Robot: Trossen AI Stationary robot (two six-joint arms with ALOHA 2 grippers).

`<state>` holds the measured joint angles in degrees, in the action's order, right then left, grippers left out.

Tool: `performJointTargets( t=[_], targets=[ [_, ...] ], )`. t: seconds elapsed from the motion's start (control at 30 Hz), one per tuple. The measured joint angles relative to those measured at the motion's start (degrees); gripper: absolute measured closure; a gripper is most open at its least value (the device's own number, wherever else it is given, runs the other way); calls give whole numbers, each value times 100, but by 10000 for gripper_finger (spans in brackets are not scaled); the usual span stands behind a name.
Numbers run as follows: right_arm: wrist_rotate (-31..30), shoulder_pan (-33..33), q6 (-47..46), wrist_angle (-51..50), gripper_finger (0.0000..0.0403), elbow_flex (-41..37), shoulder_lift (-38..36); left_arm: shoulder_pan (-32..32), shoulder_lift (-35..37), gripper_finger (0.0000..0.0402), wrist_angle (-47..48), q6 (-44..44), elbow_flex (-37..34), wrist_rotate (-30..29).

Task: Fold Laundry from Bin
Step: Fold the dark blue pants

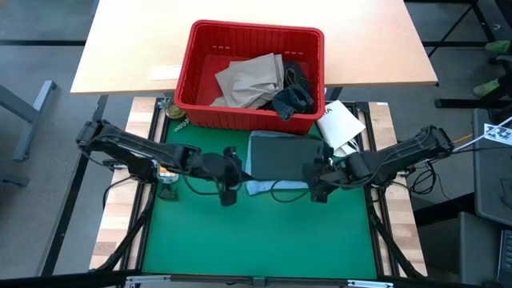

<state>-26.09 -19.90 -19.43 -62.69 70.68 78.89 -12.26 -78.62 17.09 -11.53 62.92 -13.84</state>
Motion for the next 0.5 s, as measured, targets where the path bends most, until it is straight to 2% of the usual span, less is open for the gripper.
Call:
performJointTargets(
  t=[0.27,0.37,0.5],
  targets=[
    [-1361,7,1343,159,276,1085,0,-702,1356,399,885,-158,2,-1645],
    [-2027,4,1763,360,276,1282,0,-1084,1754,399,1483,-463,2,-2199],
    [-2872,53,2124,661,276,1344,0,-1561,2086,399,1700,-772,-319,-2833]
  ],
)
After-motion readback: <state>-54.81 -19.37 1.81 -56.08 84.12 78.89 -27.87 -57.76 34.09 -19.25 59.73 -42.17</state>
